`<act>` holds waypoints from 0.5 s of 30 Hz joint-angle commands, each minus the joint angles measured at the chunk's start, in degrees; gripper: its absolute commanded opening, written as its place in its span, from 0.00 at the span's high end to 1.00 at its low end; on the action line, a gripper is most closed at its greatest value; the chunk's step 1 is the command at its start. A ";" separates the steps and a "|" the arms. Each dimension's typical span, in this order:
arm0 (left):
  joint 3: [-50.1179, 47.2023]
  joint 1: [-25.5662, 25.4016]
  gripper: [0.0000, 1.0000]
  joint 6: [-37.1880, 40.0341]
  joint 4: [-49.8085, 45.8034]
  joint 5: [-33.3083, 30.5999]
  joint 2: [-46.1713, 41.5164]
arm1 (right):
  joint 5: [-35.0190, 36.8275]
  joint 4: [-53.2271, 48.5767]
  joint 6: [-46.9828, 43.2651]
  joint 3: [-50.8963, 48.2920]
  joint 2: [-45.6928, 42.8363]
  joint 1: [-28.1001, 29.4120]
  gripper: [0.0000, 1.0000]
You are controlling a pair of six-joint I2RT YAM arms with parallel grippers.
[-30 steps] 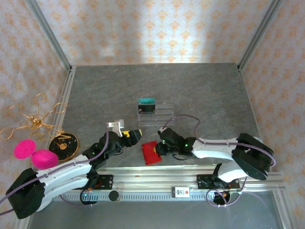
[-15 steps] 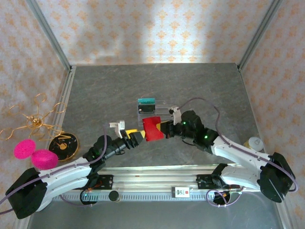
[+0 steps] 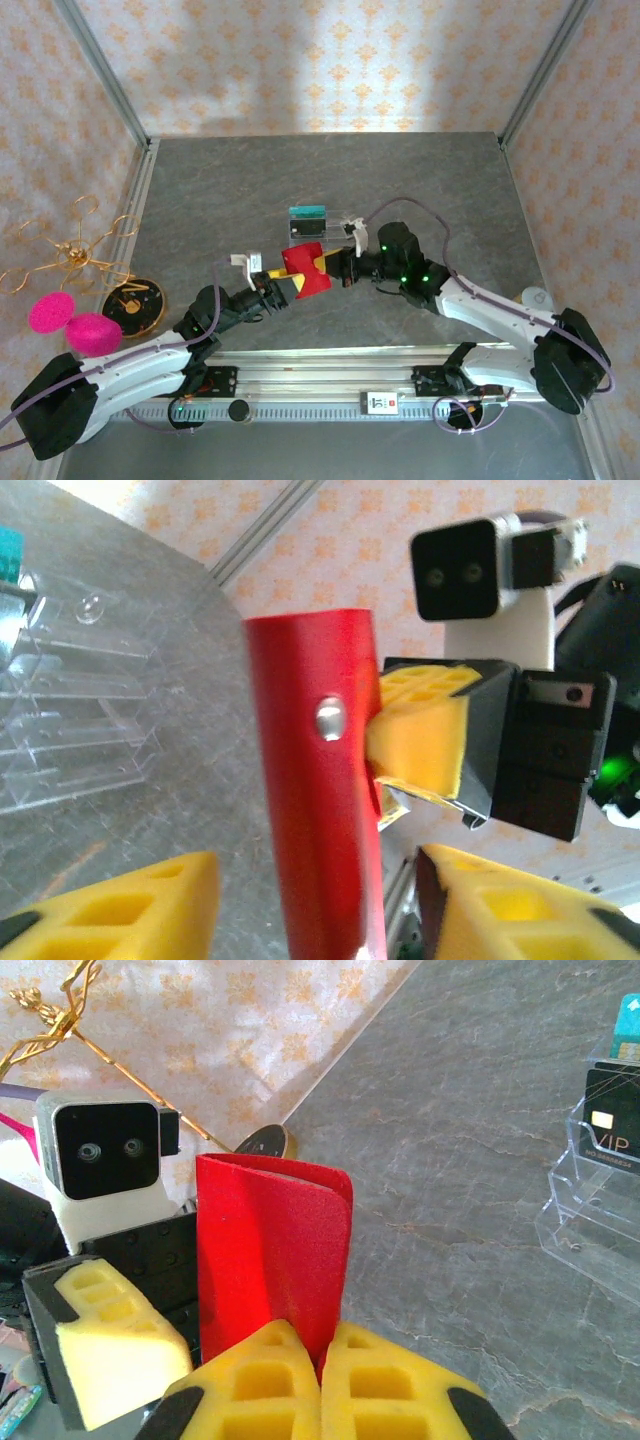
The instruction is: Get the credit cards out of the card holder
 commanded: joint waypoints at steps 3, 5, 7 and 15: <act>1.87 -0.52 0.79 -0.37 4.63 1.27 -0.42 | 0.11 3.16 2.39 3.00 2.66 0.12 1.00; 2.62 -0.52 0.94 -0.86 3.06 0.09 -0.20 | 3.11 1.27 3.39 3.72 2.72 0.13 0.86; 3.97 -0.58 1.00 -0.81 -0.64 -1.91 -0.20 | 7.81 -1.15 4.41 4.29 1.74 0.20 0.65; 7.51 -1.00 1.00 -2.85 -12.68 -11.77 -1.08 | 34.44 -13.07 3.26 9.06 -1.16 8.52 0.42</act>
